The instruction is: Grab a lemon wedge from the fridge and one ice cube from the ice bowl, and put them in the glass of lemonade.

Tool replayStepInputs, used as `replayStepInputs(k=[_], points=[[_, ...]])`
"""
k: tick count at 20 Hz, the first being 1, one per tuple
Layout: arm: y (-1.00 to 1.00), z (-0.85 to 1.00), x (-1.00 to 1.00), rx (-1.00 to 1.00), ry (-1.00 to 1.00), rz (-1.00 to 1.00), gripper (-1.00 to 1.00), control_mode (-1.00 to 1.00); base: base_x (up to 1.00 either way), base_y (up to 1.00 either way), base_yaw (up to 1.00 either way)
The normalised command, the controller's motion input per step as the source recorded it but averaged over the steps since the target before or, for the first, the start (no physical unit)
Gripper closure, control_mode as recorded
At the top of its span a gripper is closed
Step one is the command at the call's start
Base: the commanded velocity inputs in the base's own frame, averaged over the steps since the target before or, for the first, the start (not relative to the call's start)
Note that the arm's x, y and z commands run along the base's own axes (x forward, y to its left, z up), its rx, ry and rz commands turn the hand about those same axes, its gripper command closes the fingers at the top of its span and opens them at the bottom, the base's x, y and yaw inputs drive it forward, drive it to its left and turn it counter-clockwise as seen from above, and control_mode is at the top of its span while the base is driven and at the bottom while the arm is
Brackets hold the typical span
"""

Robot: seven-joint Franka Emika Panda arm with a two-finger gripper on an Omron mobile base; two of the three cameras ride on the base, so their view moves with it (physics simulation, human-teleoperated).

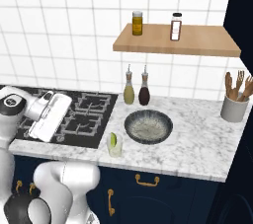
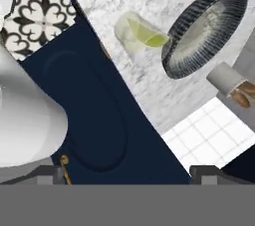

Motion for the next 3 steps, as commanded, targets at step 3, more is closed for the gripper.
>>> replayStepInputs(k=[3], points=[[0.68,0.23,-0.19,-0.02,-0.06,0.28,-1.00,-1.00,0.00,0.00,0.00]])
